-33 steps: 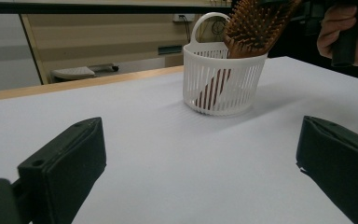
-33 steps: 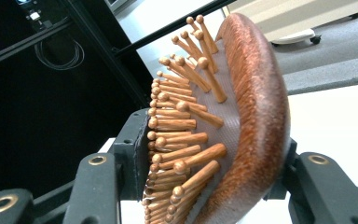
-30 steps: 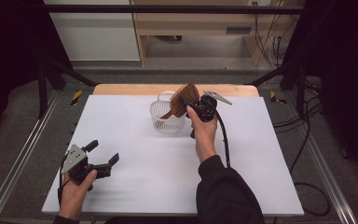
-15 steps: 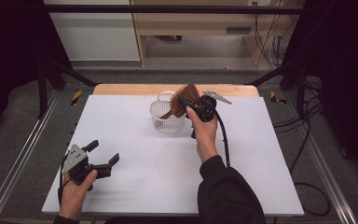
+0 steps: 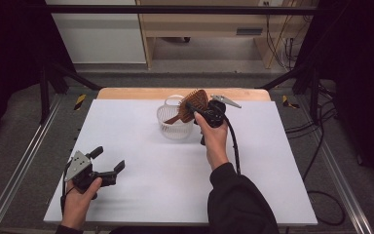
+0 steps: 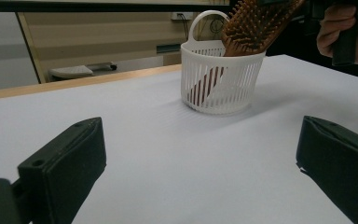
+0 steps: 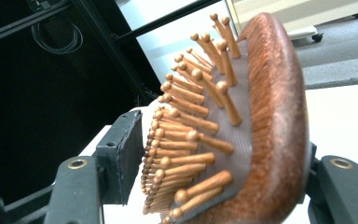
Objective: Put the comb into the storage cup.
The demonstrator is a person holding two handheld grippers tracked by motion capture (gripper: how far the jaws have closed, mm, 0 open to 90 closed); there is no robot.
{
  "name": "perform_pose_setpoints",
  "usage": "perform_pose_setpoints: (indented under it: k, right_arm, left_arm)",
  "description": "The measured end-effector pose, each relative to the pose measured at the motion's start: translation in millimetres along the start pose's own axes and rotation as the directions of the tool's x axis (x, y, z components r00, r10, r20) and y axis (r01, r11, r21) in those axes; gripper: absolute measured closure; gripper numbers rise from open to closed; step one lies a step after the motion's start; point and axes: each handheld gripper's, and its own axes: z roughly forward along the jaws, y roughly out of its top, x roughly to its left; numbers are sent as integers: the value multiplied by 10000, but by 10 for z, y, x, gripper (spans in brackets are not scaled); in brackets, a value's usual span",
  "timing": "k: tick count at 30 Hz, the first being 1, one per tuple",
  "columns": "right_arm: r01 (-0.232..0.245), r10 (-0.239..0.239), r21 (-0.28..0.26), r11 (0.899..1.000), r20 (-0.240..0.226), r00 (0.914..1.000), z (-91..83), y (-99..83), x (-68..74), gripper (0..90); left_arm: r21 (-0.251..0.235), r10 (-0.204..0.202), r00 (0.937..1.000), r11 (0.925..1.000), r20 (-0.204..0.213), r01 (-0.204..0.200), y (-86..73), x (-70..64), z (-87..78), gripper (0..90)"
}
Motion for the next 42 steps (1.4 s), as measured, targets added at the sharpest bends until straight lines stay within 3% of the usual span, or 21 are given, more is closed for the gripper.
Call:
perform_pose_setpoints:
  k: [34,42]
  right_arm:
    - [426,-430,213,9989,189,9989,5,3,42,227]
    - [826,-845,402,9958,463,9953,-5,13,59,154]
  left_arm:
    - [18,32,10000,10000,19,-32,2,-4,0,17]
    - [9,16,10000,10000,11,-16,3,-2,-2,17]
